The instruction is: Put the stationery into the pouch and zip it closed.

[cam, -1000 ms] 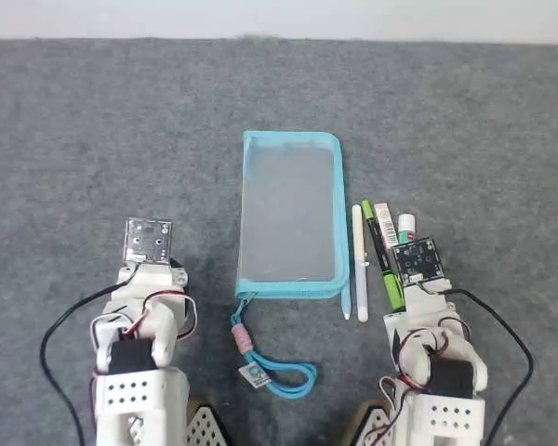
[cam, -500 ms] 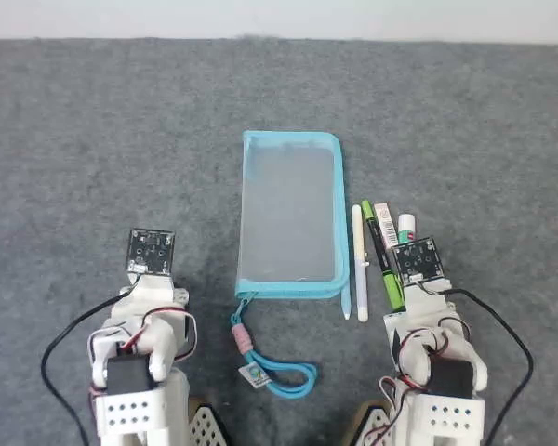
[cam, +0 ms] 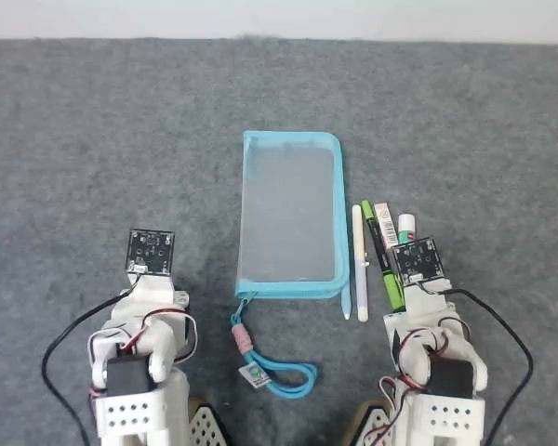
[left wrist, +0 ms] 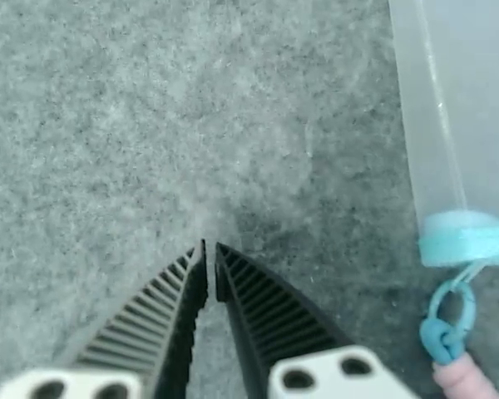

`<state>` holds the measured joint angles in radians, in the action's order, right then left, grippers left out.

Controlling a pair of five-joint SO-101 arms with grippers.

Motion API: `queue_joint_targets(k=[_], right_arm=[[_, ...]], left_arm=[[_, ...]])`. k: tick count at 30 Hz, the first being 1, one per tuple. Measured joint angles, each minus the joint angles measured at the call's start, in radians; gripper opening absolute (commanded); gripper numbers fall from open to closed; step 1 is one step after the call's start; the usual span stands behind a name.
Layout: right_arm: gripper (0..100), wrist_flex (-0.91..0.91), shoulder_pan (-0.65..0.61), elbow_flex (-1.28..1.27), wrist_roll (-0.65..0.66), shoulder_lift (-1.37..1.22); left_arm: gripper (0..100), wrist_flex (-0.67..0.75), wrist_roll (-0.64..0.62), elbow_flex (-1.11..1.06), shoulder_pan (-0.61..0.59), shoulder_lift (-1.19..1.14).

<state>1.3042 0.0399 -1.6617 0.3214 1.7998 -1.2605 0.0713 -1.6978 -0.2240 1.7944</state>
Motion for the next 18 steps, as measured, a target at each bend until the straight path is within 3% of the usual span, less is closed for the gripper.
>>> queue_joint_targets(k=[18], right_arm=[[3.2, -0.054, 0.0, 0.0, 0.002, 0.0]], left_arm=[[1, 0.0, 0.0, 0.0, 0.0, 0.0]])
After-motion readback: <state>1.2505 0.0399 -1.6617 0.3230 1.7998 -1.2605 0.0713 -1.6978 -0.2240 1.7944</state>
